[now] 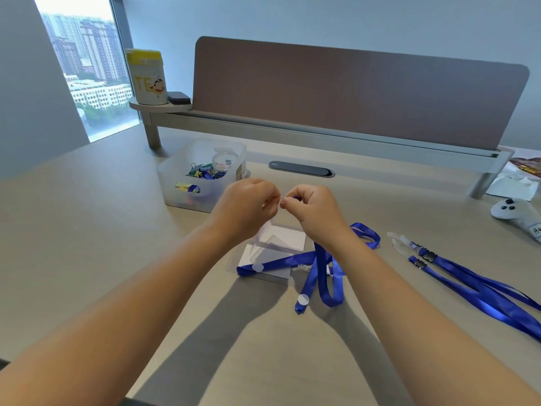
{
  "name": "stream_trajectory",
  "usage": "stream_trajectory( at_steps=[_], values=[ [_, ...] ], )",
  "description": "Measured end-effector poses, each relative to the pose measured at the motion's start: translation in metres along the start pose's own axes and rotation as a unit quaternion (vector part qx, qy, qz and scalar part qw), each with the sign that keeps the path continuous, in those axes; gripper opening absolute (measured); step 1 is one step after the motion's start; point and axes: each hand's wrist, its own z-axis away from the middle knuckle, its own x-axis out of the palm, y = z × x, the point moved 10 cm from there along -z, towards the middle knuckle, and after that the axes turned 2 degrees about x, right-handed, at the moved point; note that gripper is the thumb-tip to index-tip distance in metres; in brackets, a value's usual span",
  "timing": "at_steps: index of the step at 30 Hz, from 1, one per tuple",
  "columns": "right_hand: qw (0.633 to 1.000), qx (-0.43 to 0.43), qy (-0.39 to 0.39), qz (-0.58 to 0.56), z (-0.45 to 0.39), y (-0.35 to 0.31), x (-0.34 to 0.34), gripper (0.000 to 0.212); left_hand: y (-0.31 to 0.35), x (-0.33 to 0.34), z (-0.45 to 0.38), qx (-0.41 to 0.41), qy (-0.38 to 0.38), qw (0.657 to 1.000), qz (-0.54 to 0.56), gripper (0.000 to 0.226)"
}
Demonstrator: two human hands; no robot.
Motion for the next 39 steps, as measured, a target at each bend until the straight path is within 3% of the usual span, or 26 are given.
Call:
stream_trajectory(
  at_steps=[3, 7, 10, 14, 20, 24, 26, 29, 33, 35, 39],
  values=[
    [0.999, -0.012, 0.034, -0.008, -0.002, 0.0, 0.001, 0.019, -0.007, -0.001, 0.001, -0.019, 0.024, 0.999, 0.031, 0.019],
    [0.997, -0.015, 0.059, -0.046, -0.004, 0.001, 0.003, 0.029, -0.031, 0.002, 0.004, -0.14, 0.056, 0.971, 0.185, 0.016],
    [0.995, -0.027, 0.067, -0.073, -0.006, -0.001, 0.003, 0.022, -0.045, 0.016, 0.008, -0.218, 0.052, 0.92, 0.323, 0.013],
    [0.992, -0.04, 0.066, -0.099, -0.01, -0.002, 0.006, 0.025, -0.058, 0.032, 0.013, -0.299, 0.056, 0.811, 0.499, 0.022],
    [0.984, 0.015, 0.012, -0.175, -0.022, 0.012, 0.014, 0.034, -0.058, 0.046, 0.017, -0.32, -0.039, 0.778, 0.54, 0.022],
    [0.948, 0.098, -0.014, -0.301, -0.024, 0.024, 0.018, 0.031, -0.052, 0.055, 0.022, -0.332, -0.099, 0.747, 0.567, 0.015],
    [0.932, 0.122, -0.032, -0.338, -0.023, 0.025, 0.02, 0.028, -0.05, 0.05, 0.02, -0.301, -0.108, 0.784, 0.532, 0.025],
    [0.932, 0.145, -0.067, -0.325, -0.021, 0.022, 0.025, 0.027, -0.055, 0.033, 0.015, -0.271, -0.046, 0.86, 0.43, 0.038],
    [0.951, 0.182, -0.12, -0.221, -0.018, 0.022, 0.025, 0.031, -0.053, 0.001, 0.008, -0.187, 0.029, 0.967, 0.173, 0.033],
    [0.958, 0.198, -0.134, -0.157, -0.015, 0.024, 0.02, 0.029, -0.046, -0.006, 0.009, -0.139, 0.034, 0.986, 0.083, 0.03],
    [0.969, 0.219, -0.117, 0.007, -0.009, 0.033, 0.004, 0.027, -0.029, -0.014, 0.014, -0.088, 0.045, 0.995, 0.007, 0.028]
  ],
)
